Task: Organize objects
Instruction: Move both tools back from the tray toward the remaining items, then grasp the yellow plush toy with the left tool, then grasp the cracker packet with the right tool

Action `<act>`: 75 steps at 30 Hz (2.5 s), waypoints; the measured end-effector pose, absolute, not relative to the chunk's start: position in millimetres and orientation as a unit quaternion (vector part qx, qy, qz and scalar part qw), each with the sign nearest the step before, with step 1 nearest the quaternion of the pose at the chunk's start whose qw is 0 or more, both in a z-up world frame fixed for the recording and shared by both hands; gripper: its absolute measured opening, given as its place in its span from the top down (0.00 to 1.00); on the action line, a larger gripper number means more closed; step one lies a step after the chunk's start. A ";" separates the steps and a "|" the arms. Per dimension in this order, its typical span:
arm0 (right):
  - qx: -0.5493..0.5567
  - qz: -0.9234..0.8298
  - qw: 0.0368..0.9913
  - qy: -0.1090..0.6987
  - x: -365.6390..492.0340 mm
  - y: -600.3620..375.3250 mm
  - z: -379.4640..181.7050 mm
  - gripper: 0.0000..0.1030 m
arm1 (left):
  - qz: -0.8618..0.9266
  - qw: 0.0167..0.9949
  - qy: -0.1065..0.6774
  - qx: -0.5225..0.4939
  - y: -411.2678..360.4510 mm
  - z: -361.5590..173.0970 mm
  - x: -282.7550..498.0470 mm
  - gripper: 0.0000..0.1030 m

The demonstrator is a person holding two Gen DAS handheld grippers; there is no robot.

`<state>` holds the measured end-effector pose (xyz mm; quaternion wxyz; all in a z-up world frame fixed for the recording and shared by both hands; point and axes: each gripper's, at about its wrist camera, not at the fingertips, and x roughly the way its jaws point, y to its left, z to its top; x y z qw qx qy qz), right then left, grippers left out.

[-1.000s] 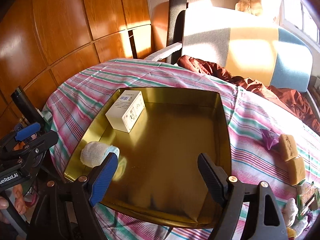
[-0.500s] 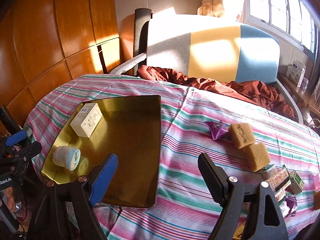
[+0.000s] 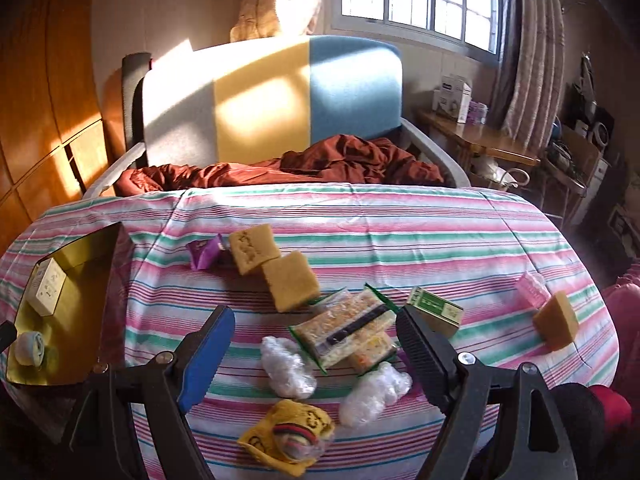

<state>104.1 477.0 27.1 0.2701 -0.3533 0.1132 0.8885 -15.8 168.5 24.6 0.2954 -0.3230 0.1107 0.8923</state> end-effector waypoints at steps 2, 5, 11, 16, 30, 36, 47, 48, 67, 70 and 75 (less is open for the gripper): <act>-0.351 0.881 0.287 0.137 115.5 493.2 24.7 0.17 | 0.882 0.322 0.123 -0.322 191.2 22.6 -10.3 0.13; -0.351 0.871 0.302 0.165 127.1 508.8 16.3 0.16 | 0.861 0.367 0.144 -0.322 227.1 16.9 1.4 0.13; -0.349 0.861 0.279 0.244 138.4 529.7 4.5 0.16 | 0.804 0.453 0.169 -0.345 295.8 -6.5 24.6 0.13; -0.344 0.847 0.255 0.316 145.4 545.6 -10.5 0.16 | 0.758 0.502 0.161 -0.383 339.4 -26.1 35.5 0.14; -0.317 0.827 0.228 0.404 157.7 564.6 -25.3 0.16 | 0.678 0.537 0.142 -0.481 421.4 -87.8 39.8 0.33; -0.322 0.823 0.229 0.408 156.5 566.8 -27.6 0.16 | 0.677 0.565 0.151 -0.447 408.8 -86.3 53.4 0.61; -0.349 0.811 0.254 0.394 150.1 564.9 -30.0 0.16 | 0.755 0.507 0.170 -0.380 316.3 -88.9 42.6 0.62; -0.350 0.810 0.258 0.394 150.5 565.2 -30.3 0.16 | 0.754 0.508 0.163 -0.383 314.5 -90.3 40.4 0.62; -0.399 0.799 0.288 0.347 82.5 559.6 -43.2 0.16 | 0.758 0.520 0.155 -0.361 311.1 -100.2 45.6 0.60; -0.417 0.791 0.292 0.340 57.2 564.6 -54.4 0.16 | 0.757 0.522 0.150 -0.363 309.5 -99.9 44.0 0.60; -0.442 0.772 0.309 0.338 33.0 573.5 -77.2 0.16 | 0.756 0.524 0.144 -0.364 307.8 -100.0 43.8 0.59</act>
